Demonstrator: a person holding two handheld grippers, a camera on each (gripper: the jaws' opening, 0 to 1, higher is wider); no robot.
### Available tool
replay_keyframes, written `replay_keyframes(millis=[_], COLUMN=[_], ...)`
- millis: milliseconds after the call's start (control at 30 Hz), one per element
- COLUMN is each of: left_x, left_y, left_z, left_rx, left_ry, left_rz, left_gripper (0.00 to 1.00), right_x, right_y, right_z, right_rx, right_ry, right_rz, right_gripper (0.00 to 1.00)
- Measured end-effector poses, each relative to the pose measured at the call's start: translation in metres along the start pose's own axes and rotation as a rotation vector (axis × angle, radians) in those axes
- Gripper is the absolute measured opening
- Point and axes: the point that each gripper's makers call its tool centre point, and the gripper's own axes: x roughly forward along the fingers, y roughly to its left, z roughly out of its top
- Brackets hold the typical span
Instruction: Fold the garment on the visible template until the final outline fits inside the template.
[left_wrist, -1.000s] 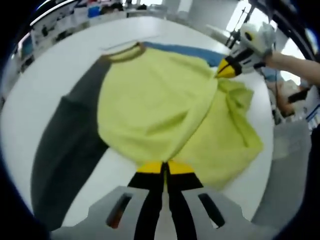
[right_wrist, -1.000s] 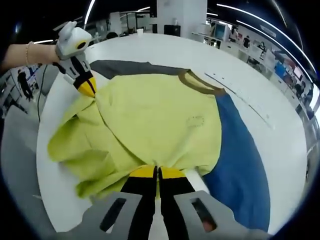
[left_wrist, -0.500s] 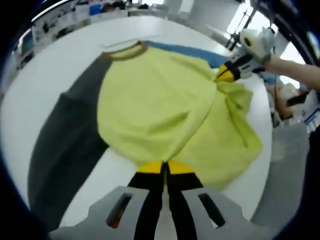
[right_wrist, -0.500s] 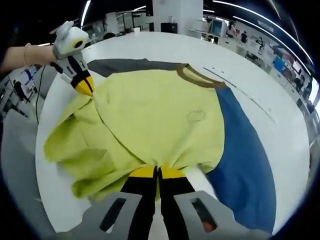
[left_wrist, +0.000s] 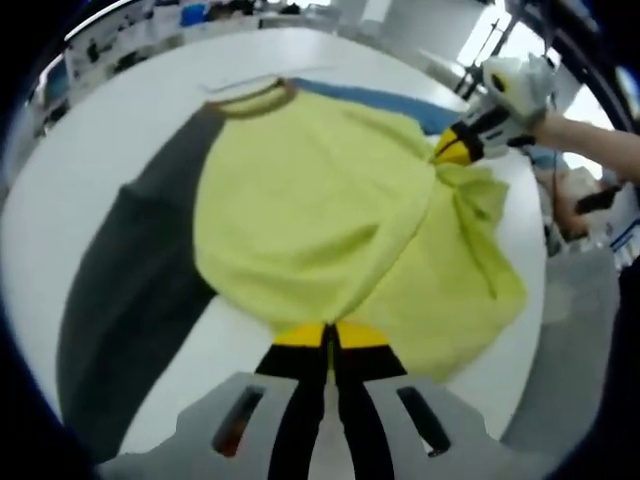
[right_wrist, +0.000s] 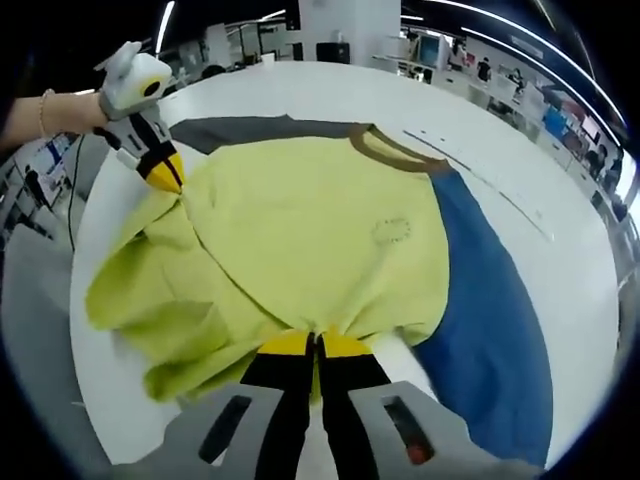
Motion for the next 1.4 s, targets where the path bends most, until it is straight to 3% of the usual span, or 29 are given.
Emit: replay_keyframes(millis=[133,233,267,467,700,933,1133,1267,1400], left_x=[-0.001,-0.003,-0.004,-0.015,-0.031,-0.055,-0.074,-0.089,-0.101], left_y=[0.0,-0.001,0.003,0.009,0.012,0.007,-0.003,-0.008,-0.012], left_z=[-0.001,-0.001,-0.001,0.0,0.0,0.0,-0.009,-0.016,-0.021], left_rx=[-0.002,-0.005,-0.003,-0.005,-0.008,-0.012,-0.004,-0.033,-0.059], left_ry=[-0.001,-0.004,-0.002,-0.008,-0.028,-0.077,-0.109,-0.14,-0.165], left_rz=[0.007,0.009,0.031,0.066,0.094,0.131,0.153,0.175,0.189], left_gripper=[0.0,0.06,0.13,0.26,0.31,0.36,0.44,0.48,0.52], right_x=[-0.003,-0.008,-0.011,-0.028,-0.049,-0.074,-0.102,-0.12,-0.138], right_y=[-0.002,-0.008,-0.01,-0.025,-0.031,-0.03,-0.018,-0.011,-0.006], right_z=[0.0,0.0,0.0,-0.003,-0.008,-0.004,-0.007,-0.013,-0.019], right_rx=[0.001,0.007,0.008,0.016,0.041,0.076,0.129,0.179,0.282], right_ry=[0.003,0.003,0.003,-0.001,-0.016,-0.073,-0.134,-0.154,-0.186], right_rz=[-0.014,-0.033,-0.042,-0.097,-0.141,-0.191,-0.227,-0.251,-0.285], right_gripper=[0.06,0.12,0.13,0.12,0.13,0.19,0.24,0.33,0.58])
